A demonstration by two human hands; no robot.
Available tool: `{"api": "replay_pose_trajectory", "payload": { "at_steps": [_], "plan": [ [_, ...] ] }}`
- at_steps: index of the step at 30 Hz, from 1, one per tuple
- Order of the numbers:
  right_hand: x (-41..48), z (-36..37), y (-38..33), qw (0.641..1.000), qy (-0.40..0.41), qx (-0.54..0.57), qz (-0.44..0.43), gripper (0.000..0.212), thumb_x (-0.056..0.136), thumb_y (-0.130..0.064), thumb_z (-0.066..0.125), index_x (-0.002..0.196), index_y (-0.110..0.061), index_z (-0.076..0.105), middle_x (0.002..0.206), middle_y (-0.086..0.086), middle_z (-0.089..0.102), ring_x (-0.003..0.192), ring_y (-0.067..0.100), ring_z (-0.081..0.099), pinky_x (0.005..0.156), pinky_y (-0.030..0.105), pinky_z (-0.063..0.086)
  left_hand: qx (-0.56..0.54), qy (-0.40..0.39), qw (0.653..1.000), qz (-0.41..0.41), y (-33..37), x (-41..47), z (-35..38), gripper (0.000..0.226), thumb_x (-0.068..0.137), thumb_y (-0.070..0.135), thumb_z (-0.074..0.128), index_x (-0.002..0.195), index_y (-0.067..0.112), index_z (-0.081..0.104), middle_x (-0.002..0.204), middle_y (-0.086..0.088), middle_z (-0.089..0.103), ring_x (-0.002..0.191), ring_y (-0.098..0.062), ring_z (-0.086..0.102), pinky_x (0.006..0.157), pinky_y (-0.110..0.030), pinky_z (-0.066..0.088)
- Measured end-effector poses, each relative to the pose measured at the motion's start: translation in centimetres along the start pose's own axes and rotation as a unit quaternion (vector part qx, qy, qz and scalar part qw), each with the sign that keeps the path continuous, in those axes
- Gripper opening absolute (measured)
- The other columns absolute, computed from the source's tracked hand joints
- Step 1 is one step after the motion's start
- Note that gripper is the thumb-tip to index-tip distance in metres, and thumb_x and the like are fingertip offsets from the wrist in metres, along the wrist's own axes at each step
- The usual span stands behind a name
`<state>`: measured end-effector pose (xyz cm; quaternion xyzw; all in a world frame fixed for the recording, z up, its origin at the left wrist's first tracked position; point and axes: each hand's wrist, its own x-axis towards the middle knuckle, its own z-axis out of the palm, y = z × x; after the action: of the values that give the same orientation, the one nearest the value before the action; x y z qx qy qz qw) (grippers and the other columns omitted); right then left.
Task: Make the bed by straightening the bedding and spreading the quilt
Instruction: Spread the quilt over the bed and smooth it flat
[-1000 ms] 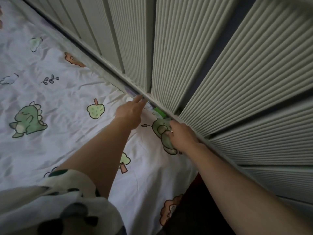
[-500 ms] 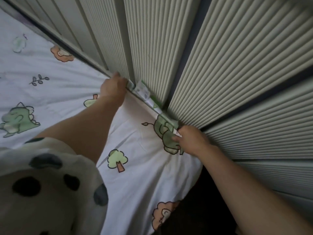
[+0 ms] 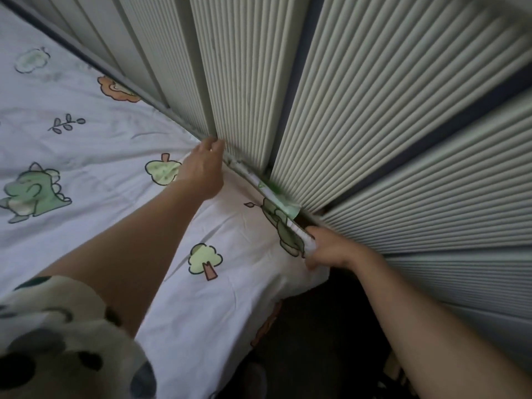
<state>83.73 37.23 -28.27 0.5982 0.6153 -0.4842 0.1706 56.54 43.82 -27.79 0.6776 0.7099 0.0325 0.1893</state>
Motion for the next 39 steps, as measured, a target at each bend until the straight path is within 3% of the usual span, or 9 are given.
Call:
{"api": "replay_pose_trajectory", "payload": {
  "at_steps": [4,8,10,15,17,23,29,36,39],
  "plan": [
    [-1.1,0.2,1.8,0.992,-0.094,-0.032,0.075,0.033,0.063,-0.015,0.082,0.092,-0.014,0.066,0.103,0.006,0.066,0.095,0.021,0.063,0.083,0.032,0.054,-0.030,-0.013,0.999,0.021,1.9,-3.4,0.5,0.066,0.090,0.007,0.054,0.148,0.016,0.024,0.155,-0.008,0.020,0.139,-0.031,0.028,0.109,-0.046,0.037],
    [-2.0,0.5,1.6,0.992,0.022,0.114,0.047,0.023,0.072,-0.013,0.072,0.094,-0.011,0.067,0.091,0.007,0.068,0.080,0.017,0.064,0.067,0.027,0.051,-0.030,-0.036,0.996,0.079,3.2,-6.9,1.5,0.065,0.092,0.019,0.057,0.148,0.016,0.025,0.156,-0.009,0.019,0.141,-0.029,0.025,0.111,-0.043,0.034],
    [-2.9,0.7,1.4,0.970,0.045,0.236,0.027,0.024,0.074,-0.009,0.072,0.097,-0.011,0.068,0.095,0.009,0.072,0.082,0.021,0.068,0.075,0.031,0.054,-0.040,-0.068,0.994,0.082,3.5,-8.6,2.0,0.065,0.093,0.026,0.055,0.150,0.016,0.024,0.157,-0.008,0.017,0.143,-0.027,0.020,0.114,-0.042,0.028],
    [-5.8,1.8,2.7,0.924,-0.150,0.349,0.056,0.057,0.060,-0.003,0.082,0.114,0.004,0.064,0.110,0.020,0.069,0.105,0.035,0.065,0.096,0.044,0.050,-0.055,-0.095,0.990,0.092,3.2,-12.6,3.2,0.065,0.093,0.031,0.055,0.149,0.016,0.025,0.156,-0.009,0.019,0.145,-0.029,0.016,0.116,-0.041,0.022],
    [-6.1,2.7,3.0,0.909,-0.111,0.396,0.068,0.055,0.063,0.000,0.073,0.116,0.006,0.062,0.110,0.023,0.068,0.104,0.038,0.065,0.094,0.046,0.052,-0.058,-0.104,0.990,0.080,2.8,-13.7,3.6,0.065,0.094,0.033,0.053,0.150,0.017,0.023,0.157,-0.008,0.017,0.146,-0.028,0.012,0.117,-0.042,0.021],
    [-6.5,6.7,1.6,0.778,0.050,0.623,0.064,0.022,0.088,0.003,0.060,0.109,0.006,0.064,0.105,0.022,0.068,0.094,0.034,0.066,0.083,0.045,0.054,-0.043,-0.093,0.992,0.067,2.1,-16.0,4.2,0.063,0.096,0.037,0.048,0.151,0.020,0.020,0.158,0.000,0.014,0.147,-0.025,0.007,0.115,-0.043,0.023],
    [-5.2,6.9,3.4,0.861,0.299,0.400,0.091,0.014,0.093,-0.020,0.060,0.100,-0.008,0.058,0.103,0.014,0.066,0.086,0.023,0.061,0.073,0.031,0.049,0.005,-0.130,0.987,0.097,2.8,-17.3,4.5,0.067,0.098,0.049,0.036,0.152,0.032,0.002,0.160,0.004,-0.008,0.147,-0.023,-0.012,0.118,-0.046,0.004],
    [-4.7,7.4,4.1,0.918,0.335,0.169,0.127,0.046,0.081,-0.025,0.073,0.116,-0.008,0.048,0.119,0.014,0.058,0.109,0.033,0.057,0.088,0.040,0.049,0.077,-0.196,0.973,0.094,3.3,-18.6,5.5,0.096,0.082,0.063,0.057,0.148,0.044,-0.010,0.155,0.006,-0.028,0.142,-0.027,-0.028,0.112,-0.059,-0.009],
    [-5.4,7.7,2.5,0.919,0.391,-0.027,0.042,0.052,0.083,-0.018,0.068,0.129,-0.014,0.045,0.137,0.009,0.047,0.127,0.029,0.044,0.106,0.042,0.038,0.075,-0.196,0.972,0.103,3.3,-18.4,5.6,0.105,0.078,0.063,0.061,0.148,0.041,-0.014,0.155,0.006,-0.029,0.141,-0.026,-0.030,0.113,-0.059,-0.009]
  ]
}}
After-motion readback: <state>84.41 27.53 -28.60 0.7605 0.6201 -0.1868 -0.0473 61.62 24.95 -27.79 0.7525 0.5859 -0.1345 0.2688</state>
